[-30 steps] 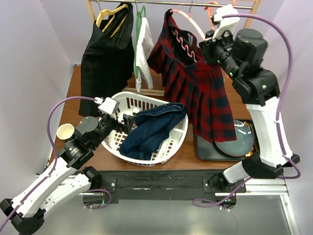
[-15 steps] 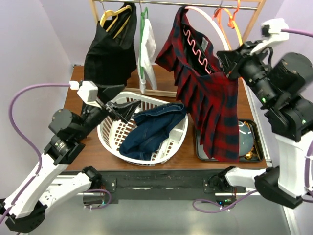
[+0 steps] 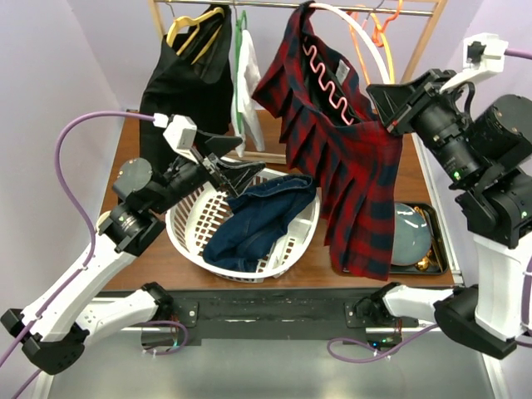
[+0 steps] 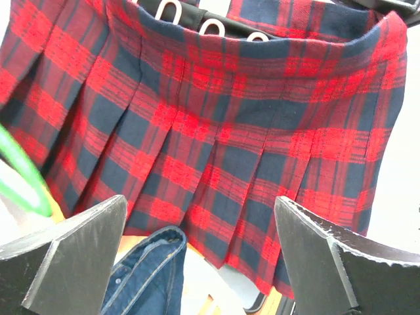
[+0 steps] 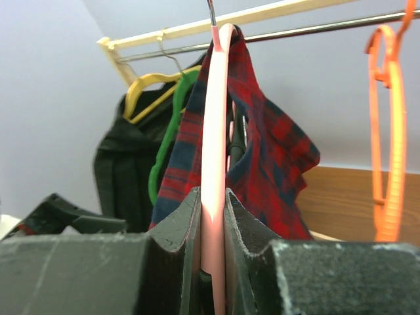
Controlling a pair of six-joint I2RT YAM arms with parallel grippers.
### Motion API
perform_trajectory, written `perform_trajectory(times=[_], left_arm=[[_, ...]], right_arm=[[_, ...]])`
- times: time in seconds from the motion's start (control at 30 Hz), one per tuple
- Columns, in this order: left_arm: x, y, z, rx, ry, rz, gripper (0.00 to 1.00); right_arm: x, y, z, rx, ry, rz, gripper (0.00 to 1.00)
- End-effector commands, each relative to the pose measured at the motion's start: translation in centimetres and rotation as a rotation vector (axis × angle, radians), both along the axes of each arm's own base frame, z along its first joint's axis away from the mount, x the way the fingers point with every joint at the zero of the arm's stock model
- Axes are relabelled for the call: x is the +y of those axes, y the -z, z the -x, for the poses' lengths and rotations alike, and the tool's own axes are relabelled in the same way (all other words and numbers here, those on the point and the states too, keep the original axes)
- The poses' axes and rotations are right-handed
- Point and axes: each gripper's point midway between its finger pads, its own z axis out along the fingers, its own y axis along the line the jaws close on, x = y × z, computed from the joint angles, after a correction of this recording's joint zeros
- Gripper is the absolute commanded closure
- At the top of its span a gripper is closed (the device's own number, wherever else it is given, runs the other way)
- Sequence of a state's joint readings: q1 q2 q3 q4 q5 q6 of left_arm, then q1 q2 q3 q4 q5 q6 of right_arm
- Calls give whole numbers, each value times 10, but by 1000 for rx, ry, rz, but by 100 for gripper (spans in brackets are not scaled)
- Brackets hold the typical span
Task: Remove the skirt from the hanger
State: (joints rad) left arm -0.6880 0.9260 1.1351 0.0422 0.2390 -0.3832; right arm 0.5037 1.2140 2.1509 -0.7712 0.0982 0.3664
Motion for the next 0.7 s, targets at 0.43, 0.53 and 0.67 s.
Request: perform_trajectory(times=[0.43, 0.53, 0.67], left_arm=[[-28, -51, 20, -112, 125, 71, 1], [-41, -59, 26, -125, 132, 91, 1], [-70, -60, 45, -135, 152, 94, 0]], right_arm=[[-10, -119, 69, -447, -177, -419, 100], [-1, -127, 56, -440, -198, -463, 100], [2, -142, 49, -457, -207, -506, 100]])
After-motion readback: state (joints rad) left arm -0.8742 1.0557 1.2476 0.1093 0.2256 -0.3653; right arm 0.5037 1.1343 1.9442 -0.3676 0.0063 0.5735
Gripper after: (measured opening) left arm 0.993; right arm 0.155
